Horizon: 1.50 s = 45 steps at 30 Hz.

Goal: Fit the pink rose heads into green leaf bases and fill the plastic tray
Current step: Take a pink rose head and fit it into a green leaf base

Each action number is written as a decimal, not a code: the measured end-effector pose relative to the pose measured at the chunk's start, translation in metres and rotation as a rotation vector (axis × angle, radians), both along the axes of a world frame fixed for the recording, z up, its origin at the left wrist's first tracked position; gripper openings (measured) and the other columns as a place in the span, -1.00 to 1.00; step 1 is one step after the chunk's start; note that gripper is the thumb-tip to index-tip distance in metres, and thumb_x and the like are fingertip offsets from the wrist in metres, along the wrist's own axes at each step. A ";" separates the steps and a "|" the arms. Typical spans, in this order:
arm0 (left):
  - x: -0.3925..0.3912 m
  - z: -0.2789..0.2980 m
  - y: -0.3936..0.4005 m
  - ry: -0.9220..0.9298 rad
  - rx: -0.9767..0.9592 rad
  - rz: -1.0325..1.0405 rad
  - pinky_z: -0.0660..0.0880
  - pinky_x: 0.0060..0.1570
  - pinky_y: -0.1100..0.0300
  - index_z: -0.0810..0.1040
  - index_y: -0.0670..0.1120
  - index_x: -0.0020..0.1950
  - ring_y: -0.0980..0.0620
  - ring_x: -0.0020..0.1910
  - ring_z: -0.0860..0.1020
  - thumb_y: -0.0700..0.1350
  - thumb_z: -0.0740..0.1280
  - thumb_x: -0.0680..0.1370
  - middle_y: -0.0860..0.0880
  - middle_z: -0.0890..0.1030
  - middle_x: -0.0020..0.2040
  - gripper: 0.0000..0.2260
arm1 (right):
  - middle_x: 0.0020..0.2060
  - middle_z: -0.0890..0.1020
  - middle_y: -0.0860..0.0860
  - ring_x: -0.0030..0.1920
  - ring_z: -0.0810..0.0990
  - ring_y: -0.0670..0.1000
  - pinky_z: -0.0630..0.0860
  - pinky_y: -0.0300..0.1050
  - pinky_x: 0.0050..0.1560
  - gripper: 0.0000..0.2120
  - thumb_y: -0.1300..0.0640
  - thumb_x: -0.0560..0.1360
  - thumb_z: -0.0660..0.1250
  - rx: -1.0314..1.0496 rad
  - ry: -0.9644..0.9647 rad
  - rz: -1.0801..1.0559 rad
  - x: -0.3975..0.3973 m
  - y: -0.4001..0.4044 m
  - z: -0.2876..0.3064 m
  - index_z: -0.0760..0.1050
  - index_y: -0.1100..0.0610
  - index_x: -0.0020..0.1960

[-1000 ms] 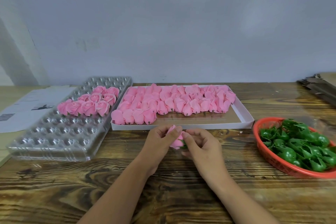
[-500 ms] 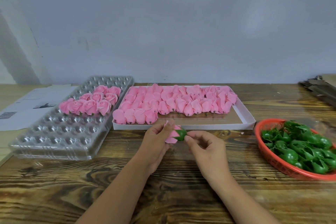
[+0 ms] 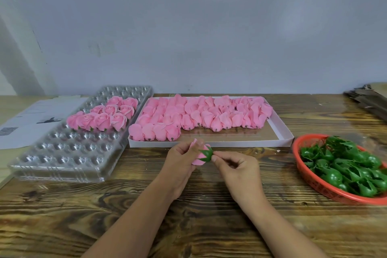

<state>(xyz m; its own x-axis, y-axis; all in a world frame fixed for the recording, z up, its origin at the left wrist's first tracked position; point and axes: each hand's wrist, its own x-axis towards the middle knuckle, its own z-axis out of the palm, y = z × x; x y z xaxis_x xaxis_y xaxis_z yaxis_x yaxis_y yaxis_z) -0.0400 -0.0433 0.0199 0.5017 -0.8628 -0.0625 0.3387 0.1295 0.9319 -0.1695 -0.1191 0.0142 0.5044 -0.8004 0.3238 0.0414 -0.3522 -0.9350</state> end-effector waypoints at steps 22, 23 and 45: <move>0.000 0.002 0.001 -0.250 -0.056 -0.143 0.57 0.08 0.21 0.63 0.03 0.24 0.03 0.02 0.58 0.34 0.64 0.13 -0.02 0.63 0.01 -0.23 | -0.33 0.68 0.02 -0.31 0.60 -0.11 0.47 -0.32 -0.40 -0.79 0.31 0.55 0.36 0.374 0.020 0.263 0.001 0.000 0.003 0.70 0.15 -0.20; 0.000 0.002 0.002 -0.272 -0.050 -0.164 0.55 0.13 0.19 0.66 0.11 0.20 0.03 0.07 0.59 0.36 0.63 0.13 -0.02 0.64 0.06 -0.30 | -0.31 0.69 0.02 -0.30 0.61 -0.11 0.47 -0.31 -0.40 -0.80 0.28 0.55 0.38 0.389 0.027 0.286 0.001 0.001 0.004 0.71 0.13 -0.20; -0.014 0.005 0.005 -0.367 -0.018 -0.094 0.58 0.01 0.22 0.73 0.10 -0.07 0.03 -0.01 0.69 0.11 0.54 0.40 -0.07 0.73 0.06 -0.83 | -0.30 0.64 0.02 -0.34 0.53 -0.11 0.48 -0.21 -0.27 -0.96 0.09 0.49 0.43 -0.121 0.229 0.133 0.004 0.007 -0.012 0.60 0.01 -0.14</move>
